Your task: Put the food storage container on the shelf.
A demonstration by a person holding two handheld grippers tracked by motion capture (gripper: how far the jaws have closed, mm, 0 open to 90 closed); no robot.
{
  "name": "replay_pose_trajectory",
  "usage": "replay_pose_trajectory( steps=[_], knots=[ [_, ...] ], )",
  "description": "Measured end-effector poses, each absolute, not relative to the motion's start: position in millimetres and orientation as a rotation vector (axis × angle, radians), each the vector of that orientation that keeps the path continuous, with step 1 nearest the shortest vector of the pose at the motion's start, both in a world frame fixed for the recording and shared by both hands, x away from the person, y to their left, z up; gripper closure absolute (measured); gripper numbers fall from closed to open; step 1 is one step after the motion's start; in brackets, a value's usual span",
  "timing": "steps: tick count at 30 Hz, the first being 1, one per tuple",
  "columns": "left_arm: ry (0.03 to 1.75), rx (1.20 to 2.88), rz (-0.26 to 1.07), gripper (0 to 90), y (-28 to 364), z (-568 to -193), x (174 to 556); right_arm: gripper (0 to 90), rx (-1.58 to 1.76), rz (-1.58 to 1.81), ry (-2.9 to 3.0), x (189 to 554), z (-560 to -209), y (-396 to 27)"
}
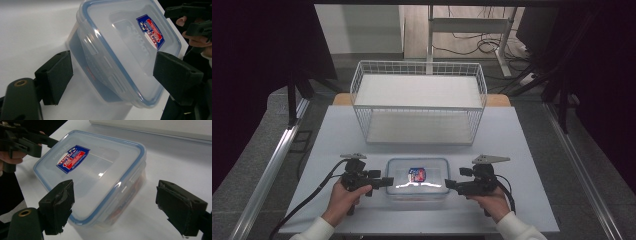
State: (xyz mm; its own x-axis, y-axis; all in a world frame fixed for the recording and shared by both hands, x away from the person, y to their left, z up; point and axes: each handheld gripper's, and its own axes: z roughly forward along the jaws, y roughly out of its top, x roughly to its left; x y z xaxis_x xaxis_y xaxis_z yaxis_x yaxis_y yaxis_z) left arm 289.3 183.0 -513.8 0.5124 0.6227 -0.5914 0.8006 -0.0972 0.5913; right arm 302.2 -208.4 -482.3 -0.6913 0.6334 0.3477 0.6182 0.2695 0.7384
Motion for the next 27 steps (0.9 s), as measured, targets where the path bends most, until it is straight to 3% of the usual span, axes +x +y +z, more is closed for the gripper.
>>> replay_pose_trajectory(
  steps=[7, 18, 27],
  knots=[
    [1.180, 1.767, -0.356, 16.6, 179.1, -522.0, 299.6, 13.2, 1.320, 1.483, 2.540, 317.5, -493.6, -197.7],
    [1.180, 1.784, -0.367, 24.9, 176.4, -521.7, 296.6, 13.6, 1.456, 1.505, 2.630, 329.4, -508.1, -185.9],
    [1.204, 1.767, -0.363, 30.6, 178.6, -518.1, 295.3, 33.0, 1.588, 1.508, 2.607, 327.8, -501.1, -195.1]
  ],
)
